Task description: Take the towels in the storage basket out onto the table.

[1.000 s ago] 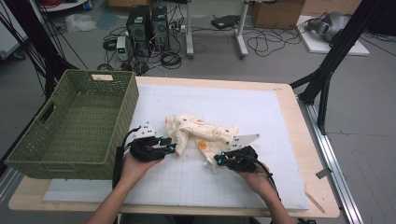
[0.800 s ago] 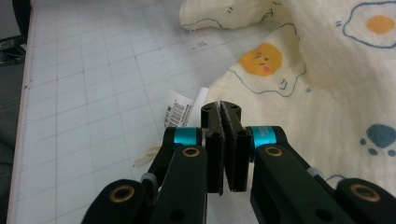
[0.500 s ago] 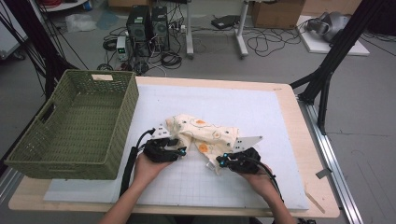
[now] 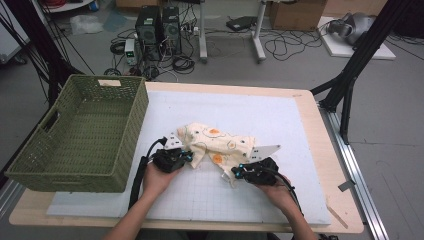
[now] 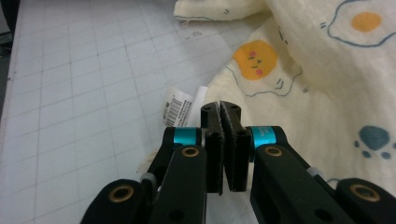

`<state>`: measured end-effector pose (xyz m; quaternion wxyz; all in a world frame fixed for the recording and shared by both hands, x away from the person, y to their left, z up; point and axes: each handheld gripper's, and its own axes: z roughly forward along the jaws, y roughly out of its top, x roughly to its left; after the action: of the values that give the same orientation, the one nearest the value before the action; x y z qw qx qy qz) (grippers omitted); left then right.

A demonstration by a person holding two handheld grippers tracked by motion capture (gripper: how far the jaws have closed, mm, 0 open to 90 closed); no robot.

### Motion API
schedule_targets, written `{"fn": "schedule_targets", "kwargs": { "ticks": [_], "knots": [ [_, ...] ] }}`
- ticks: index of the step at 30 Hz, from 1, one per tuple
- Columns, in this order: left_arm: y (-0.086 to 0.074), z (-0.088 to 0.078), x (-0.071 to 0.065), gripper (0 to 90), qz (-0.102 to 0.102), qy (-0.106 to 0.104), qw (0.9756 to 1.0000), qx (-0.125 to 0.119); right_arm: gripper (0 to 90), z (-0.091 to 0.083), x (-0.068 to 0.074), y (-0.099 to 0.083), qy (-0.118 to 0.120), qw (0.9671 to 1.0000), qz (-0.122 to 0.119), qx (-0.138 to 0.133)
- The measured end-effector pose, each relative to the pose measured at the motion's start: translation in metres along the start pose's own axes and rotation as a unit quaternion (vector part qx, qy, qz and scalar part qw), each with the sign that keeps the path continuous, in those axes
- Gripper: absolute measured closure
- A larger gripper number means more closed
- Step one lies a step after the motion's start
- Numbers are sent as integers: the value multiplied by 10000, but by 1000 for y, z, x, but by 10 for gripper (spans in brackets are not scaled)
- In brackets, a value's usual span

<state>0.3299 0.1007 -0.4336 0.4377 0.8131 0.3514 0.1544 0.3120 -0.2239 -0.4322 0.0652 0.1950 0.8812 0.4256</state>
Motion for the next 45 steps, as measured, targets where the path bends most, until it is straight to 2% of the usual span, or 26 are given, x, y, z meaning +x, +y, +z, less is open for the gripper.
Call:
{"fn": "schedule_targets", "kwargs": {
  "ticks": [1,5,10,16,21,24,26,28,29,31,35,40,43,45],
  "knots": [
    [1,-5,2,883,19,0,10000,-56,884,-3,0,0,2,10000,7,-39],
    [2,-22,6,883,-142,-49,9994,-310,884,-13,3,1,-46,9998,-23,-179],
    [4,-42,8,884,-246,-100,9982,-533,884,-28,7,0,-86,9995,-72,-300],
    [-2,-58,5,883,-324,-209,9977,-553,884,-43,16,-7,-63,9992,-140,-376],
    [-11,-64,0,883,-263,-282,9981,-476,884,-50,26,-16,42,9991,-204,-369],
    [-16,-65,0,864,-292,-326,9983,-392,879,-50,30,-18,95,9991,-261,-324],
    [-19,-66,1,797,-310,-359,9980,-422,843,-50,29,-18,123,9990,-218,-357],
    [-19,-67,2,720,-346,-258,9982,-410,801,-49,27,-15,157,9989,-169,-405],
    [-19,-67,3,684,-350,-291,9982,-395,764,-48,26,-14,172,9988,-156,-434],
    [-20,-66,4,665,-370,-356,9979,-407,741,-43,23,-11,219,9988,-171,-412],
    [-24,-59,3,640,-329,-464,9980,-280,681,-27,18,-11,265,9994,-128,-158],
    [-34,-39,2,629,-241,-514,9983,89,663,-13,13,-13,256,9996,-81,58],
    [-39,-31,4,643,-240,-513,9981,242,661,-8,9,-15,209,9996,-60,166],
    [-39,-29,3,676,-154,-510,9982,272,663,-6,7,-18,208,9995,-43,250]
  ]
}}
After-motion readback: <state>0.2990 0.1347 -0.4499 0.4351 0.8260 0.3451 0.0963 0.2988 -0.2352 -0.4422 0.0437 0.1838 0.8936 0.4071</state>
